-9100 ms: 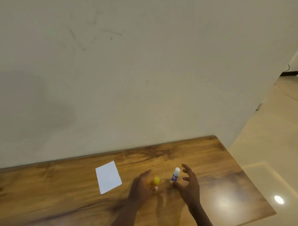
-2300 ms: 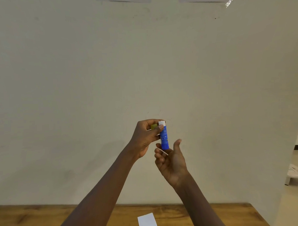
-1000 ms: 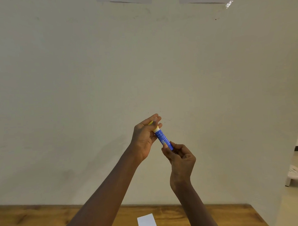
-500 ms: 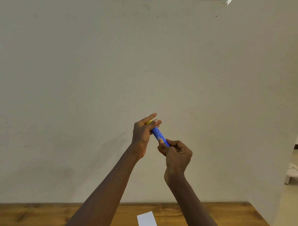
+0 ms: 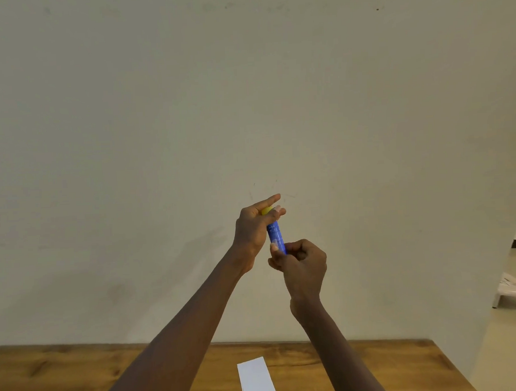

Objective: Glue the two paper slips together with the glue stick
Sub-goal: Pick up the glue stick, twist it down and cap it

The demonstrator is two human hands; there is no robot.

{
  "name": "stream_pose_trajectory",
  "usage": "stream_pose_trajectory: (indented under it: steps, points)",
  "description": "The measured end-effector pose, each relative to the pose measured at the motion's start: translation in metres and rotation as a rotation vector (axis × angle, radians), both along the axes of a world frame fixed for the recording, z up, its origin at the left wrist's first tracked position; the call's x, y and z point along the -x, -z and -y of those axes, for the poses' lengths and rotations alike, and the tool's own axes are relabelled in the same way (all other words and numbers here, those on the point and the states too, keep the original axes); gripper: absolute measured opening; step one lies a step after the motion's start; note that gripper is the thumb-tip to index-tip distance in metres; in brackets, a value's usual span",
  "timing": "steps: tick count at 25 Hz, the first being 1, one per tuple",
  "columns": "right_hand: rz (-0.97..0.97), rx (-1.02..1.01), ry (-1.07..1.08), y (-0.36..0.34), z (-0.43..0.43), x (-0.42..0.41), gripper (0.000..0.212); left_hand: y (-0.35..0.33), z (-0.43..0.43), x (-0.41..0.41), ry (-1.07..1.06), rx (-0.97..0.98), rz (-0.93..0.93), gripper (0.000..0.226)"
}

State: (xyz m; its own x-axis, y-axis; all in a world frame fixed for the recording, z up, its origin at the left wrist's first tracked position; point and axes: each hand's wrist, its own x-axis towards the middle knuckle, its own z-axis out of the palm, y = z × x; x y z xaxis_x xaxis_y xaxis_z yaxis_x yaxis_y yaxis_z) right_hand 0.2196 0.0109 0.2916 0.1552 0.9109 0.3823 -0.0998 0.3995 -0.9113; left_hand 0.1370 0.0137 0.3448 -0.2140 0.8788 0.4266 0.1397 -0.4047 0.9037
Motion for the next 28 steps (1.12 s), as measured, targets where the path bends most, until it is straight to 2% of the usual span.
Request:
stream_pose_trajectory:
  steps: [3, 5, 8, 12, 17, 21, 23, 28]
  points:
    - [0.48, -0.075, 0.001, 0.01, -0.015, -0.007, 0.022, 0.022, -0.007, -0.006, 0.027, -0.002, -0.172, 0.037]
    - [0.629, -0.085, 0.0, 0.022, -0.03, -0.015, 0.028, 0.041, -0.015, -0.01, 0.082, 0.002, -0.244, 0.045]
    - [0.659, 0.032, -0.06, 0.052, -0.046, -0.034, 0.028, 0.076, -0.027, -0.015, 0.163, 0.125, -0.31, 0.061]
    - [0.758, 0.167, -0.128, 0.115, -0.06, -0.054, 0.026, 0.148, -0.036, -0.021, 0.16, 0.338, -0.378, 0.065]
    - [0.839, 0.261, -0.185, 0.206, -0.075, -0.062, 0.02, 0.226, -0.048, -0.036, 0.168, 0.518, -0.226, 0.07]
    - [0.81, 0.373, -0.085, 0.265, -0.091, -0.075, 0.024, 0.266, -0.071, -0.021, 0.139, 0.6, -0.183, 0.071]
    - [0.84, 0.424, -0.059, 0.286, -0.102, -0.078, 0.02, 0.293, -0.076, -0.007, 0.121, 0.637, -0.247, 0.073]
    - [0.842, 0.462, 0.036, 0.325, -0.118, -0.08, 0.01, 0.36, -0.071, 0.024, 0.001, 0.81, -0.62, 0.078]
